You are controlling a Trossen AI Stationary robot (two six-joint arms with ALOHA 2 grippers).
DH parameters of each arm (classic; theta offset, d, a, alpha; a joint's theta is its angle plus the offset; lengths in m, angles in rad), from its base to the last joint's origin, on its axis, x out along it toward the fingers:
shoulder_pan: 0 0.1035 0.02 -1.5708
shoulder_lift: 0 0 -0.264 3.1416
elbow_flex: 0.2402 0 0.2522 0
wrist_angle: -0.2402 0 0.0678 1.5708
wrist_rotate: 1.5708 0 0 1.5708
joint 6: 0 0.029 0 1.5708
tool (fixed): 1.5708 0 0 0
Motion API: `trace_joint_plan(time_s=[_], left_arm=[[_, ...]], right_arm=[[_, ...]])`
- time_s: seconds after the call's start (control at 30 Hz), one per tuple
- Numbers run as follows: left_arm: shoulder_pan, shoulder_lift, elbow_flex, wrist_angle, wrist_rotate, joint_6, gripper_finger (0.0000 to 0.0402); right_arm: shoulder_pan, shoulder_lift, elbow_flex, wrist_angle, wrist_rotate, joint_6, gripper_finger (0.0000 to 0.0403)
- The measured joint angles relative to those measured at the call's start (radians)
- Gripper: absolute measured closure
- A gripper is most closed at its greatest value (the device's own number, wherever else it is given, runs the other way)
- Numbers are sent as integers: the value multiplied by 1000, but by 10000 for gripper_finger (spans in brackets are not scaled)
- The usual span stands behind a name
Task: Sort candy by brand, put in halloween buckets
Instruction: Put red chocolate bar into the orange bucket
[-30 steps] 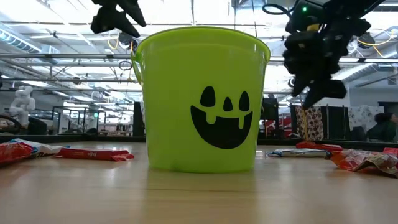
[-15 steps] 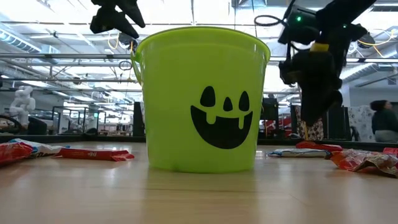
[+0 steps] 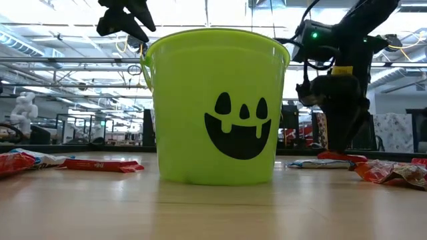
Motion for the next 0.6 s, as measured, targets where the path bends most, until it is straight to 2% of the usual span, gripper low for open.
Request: trace_joint_plan(time_s=[0.17, 0.43, 0.6], left_arm=[[0, 0, 0, -3, -4, 0, 244], [0, 0, 0, -7, -4, -1, 244], [0, 0, 0, -7, -4, -1, 244]], right_arm=[[0, 30, 0, 10, 0, 6, 252], [0, 35, 0, 14, -6, 31, 354], [0, 12, 0, 28, -32, 28, 396]])
